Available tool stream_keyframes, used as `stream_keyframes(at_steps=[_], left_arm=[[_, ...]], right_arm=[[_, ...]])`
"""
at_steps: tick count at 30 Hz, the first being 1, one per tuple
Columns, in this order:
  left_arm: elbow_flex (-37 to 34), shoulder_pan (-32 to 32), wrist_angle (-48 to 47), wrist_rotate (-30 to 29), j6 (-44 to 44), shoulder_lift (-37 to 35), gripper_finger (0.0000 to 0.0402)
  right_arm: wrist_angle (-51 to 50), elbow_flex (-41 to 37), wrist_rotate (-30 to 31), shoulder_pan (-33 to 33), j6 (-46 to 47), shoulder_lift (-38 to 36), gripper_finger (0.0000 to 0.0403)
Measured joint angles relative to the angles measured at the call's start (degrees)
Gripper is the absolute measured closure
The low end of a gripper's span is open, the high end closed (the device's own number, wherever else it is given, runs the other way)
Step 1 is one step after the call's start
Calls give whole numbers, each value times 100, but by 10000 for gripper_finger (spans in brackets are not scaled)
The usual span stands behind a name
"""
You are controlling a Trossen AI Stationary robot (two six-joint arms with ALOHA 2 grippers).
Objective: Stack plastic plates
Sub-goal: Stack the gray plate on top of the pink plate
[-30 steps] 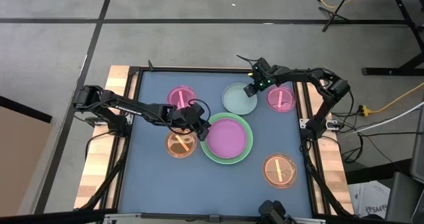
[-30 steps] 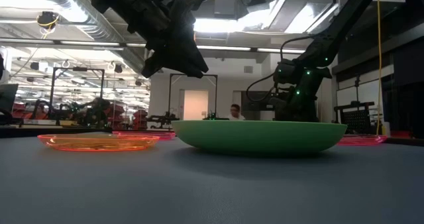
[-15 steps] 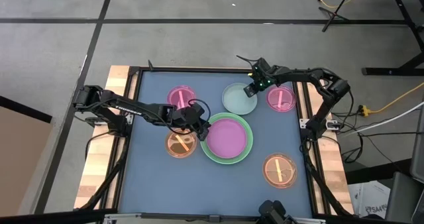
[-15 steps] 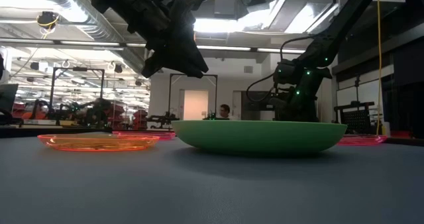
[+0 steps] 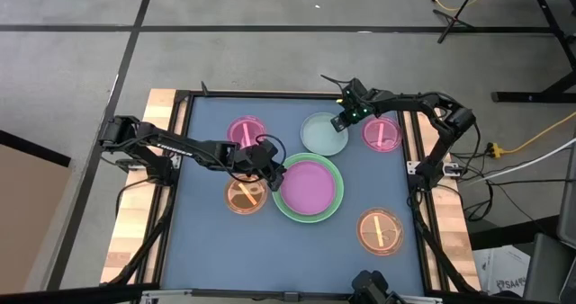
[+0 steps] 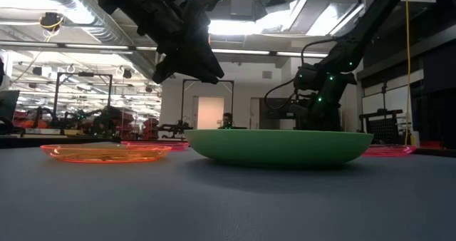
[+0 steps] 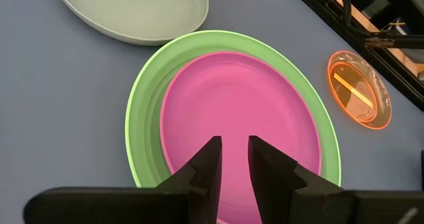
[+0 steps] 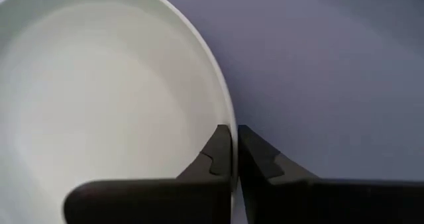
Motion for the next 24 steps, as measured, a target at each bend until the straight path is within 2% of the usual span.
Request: stream_keyframes(at_steps=[8,18,24], left_arm=[[1,0,-17,11,17,-1,334],[2,-2,-92,63,293,-2,334],[2,-2,-234,128,463,0,334]], right_arm=[[-226,546,-59,4,-4,7,401],[-1324,1869,-169,4,-128,7,402],[-1936,2621,-666,8,-164,7,402]])
